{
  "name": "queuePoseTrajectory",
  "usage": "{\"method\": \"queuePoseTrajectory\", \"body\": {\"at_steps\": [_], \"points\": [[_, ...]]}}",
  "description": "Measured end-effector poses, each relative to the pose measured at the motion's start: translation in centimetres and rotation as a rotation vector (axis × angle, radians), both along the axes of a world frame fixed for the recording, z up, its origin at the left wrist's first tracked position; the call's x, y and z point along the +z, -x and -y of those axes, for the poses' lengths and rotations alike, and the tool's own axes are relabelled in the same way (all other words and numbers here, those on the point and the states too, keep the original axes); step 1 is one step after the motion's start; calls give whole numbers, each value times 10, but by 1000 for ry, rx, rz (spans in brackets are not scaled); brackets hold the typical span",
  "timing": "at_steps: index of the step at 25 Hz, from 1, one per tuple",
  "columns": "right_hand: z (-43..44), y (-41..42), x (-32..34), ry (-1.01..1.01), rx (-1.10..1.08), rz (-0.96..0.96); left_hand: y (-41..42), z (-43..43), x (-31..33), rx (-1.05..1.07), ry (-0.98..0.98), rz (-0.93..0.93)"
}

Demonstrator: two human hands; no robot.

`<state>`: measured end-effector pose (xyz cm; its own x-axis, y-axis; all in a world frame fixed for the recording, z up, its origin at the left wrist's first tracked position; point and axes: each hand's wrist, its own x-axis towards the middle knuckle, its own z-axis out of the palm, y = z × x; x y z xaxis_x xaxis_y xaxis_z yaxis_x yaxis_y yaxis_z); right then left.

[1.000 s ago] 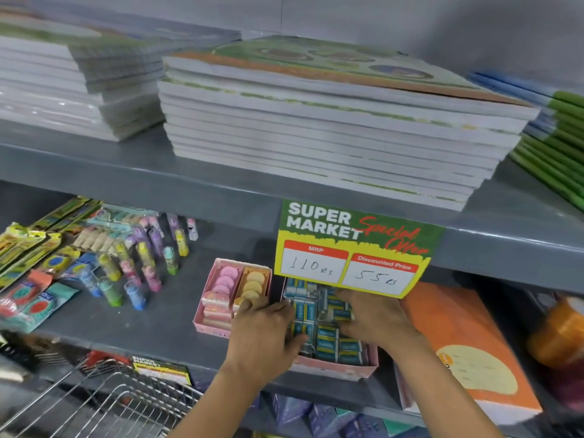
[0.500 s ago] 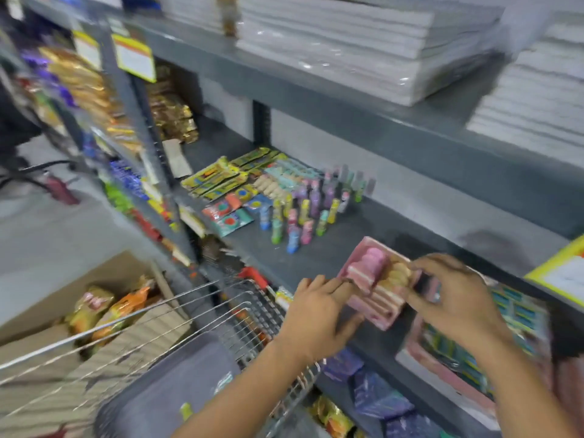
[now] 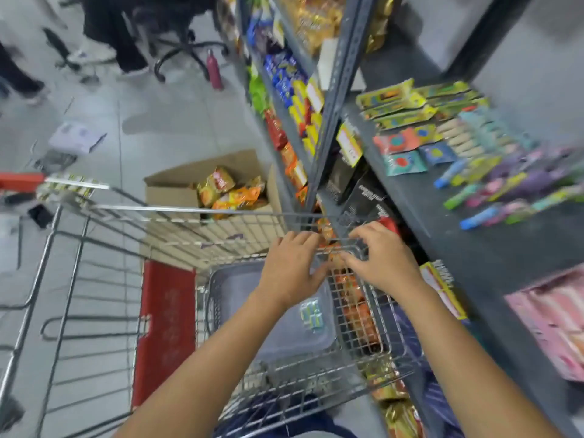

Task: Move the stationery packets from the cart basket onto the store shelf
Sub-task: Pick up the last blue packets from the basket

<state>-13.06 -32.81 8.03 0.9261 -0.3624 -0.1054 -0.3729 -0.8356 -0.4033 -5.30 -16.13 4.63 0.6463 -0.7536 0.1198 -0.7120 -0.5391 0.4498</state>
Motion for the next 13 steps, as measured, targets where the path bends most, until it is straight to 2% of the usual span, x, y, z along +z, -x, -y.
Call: {"method": "queuePoseTrajectory", "body": {"at_steps": [4,8,11,13], "points": [[-42,-41,-100,18,175,-280,-14,-42,-76,112,-199,-145],[-68,-46,-193,67,331,-553,-12,-64,-143,158,-337,-301],[-72,-36,-249,135,416,-667,-7,-75,-179,148,-430,-339],[-71,-26,-278,268,498,-708,-4,-81,-196,144,-445,-330]]}}
